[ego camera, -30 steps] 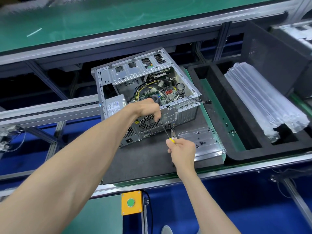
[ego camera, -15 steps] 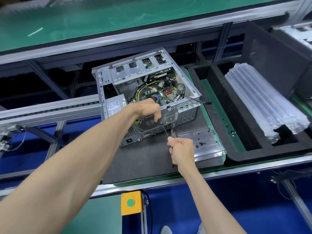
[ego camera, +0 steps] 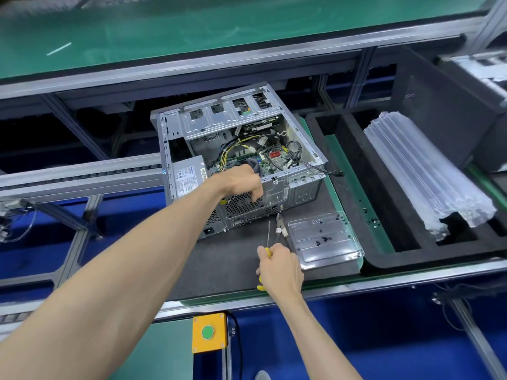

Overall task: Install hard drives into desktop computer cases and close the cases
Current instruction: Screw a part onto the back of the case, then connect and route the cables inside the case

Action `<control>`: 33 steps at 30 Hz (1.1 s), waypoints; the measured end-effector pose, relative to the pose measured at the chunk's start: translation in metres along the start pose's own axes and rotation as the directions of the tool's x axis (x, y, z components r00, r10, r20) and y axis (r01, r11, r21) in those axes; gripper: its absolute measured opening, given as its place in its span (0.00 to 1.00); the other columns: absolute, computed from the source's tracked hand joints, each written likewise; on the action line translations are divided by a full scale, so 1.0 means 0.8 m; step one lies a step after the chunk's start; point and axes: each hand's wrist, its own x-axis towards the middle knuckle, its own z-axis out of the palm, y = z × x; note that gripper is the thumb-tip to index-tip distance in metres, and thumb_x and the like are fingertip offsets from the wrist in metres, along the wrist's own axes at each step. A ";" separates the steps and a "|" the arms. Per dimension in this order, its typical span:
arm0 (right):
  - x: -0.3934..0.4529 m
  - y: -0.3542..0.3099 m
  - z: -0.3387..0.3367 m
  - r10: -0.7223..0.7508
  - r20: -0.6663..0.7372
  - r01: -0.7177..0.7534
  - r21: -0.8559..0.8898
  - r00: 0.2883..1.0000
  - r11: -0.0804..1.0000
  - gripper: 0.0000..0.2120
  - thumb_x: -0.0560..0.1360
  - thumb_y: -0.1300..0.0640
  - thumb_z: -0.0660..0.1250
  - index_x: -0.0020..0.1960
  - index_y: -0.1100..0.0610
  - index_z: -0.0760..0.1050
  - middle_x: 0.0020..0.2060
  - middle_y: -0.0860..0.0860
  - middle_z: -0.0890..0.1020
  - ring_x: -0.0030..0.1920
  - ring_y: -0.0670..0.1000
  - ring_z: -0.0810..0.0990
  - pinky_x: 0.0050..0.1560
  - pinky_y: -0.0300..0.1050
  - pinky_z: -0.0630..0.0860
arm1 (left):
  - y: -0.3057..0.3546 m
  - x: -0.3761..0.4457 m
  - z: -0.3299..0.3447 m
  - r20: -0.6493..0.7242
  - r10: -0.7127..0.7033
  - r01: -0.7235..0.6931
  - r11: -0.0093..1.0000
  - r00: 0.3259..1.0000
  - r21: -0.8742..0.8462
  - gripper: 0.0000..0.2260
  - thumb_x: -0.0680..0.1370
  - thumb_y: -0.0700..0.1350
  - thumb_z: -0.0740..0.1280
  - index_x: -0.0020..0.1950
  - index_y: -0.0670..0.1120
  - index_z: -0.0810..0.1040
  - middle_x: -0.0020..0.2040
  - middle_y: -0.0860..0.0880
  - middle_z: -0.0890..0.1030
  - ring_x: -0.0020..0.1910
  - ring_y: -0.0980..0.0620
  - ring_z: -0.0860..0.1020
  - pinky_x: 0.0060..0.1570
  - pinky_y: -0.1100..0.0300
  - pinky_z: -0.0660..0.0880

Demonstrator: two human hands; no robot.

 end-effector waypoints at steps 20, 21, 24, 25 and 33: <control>0.063 -0.032 -0.017 0.180 0.178 -0.230 0.315 0.967 0.921 0.16 0.77 0.53 0.71 0.41 0.67 0.77 0.25 0.53 0.83 0.26 0.45 0.83 0.28 0.37 0.74 | -0.002 -0.001 -0.004 -0.012 0.058 -0.058 0.997 0.998 0.058 0.14 0.61 0.43 0.71 0.19 0.45 0.68 0.48 0.48 0.73 0.31 0.48 0.69 0.30 0.60 0.63; 0.067 -0.032 -0.019 0.171 0.170 -0.215 0.284 0.970 0.934 0.16 0.76 0.54 0.72 0.40 0.67 0.77 0.23 0.51 0.81 0.24 0.44 0.81 0.26 0.36 0.74 | -0.001 -0.001 -0.004 -0.006 0.056 -0.056 0.997 0.998 0.057 0.12 0.60 0.44 0.70 0.21 0.46 0.69 0.48 0.48 0.73 0.32 0.48 0.70 0.30 0.60 0.64; 0.077 -0.038 -0.031 0.146 0.185 -0.189 0.242 0.972 0.952 0.15 0.76 0.54 0.71 0.44 0.68 0.78 0.27 0.54 0.83 0.25 0.49 0.83 0.31 0.41 0.79 | -0.001 0.002 -0.005 0.012 0.011 -0.012 0.999 1.000 0.039 0.10 0.60 0.47 0.71 0.34 0.43 0.76 0.51 0.46 0.75 0.44 0.44 0.77 0.40 0.54 0.73; 0.080 -0.043 -0.039 0.122 0.167 -0.158 0.224 0.978 0.962 0.15 0.77 0.53 0.69 0.44 0.67 0.77 0.28 0.56 0.83 0.25 0.51 0.83 0.32 0.44 0.80 | -0.002 0.003 -0.006 0.021 0.005 -0.006 0.999 1.000 0.041 0.14 0.60 0.50 0.71 0.40 0.42 0.79 0.53 0.46 0.77 0.49 0.43 0.78 0.46 0.52 0.75; 0.105 -0.080 -0.132 -0.550 -0.292 0.599 0.112 0.782 0.793 0.14 0.75 0.56 0.66 0.32 0.54 0.70 0.20 0.46 0.69 0.23 0.50 0.66 0.31 0.48 0.67 | -0.012 0.014 -0.010 -0.018 -0.073 0.069 0.982 0.997 -0.176 0.21 0.77 0.68 0.58 0.49 0.55 0.83 0.58 0.51 0.79 0.57 0.52 0.77 0.62 0.51 0.71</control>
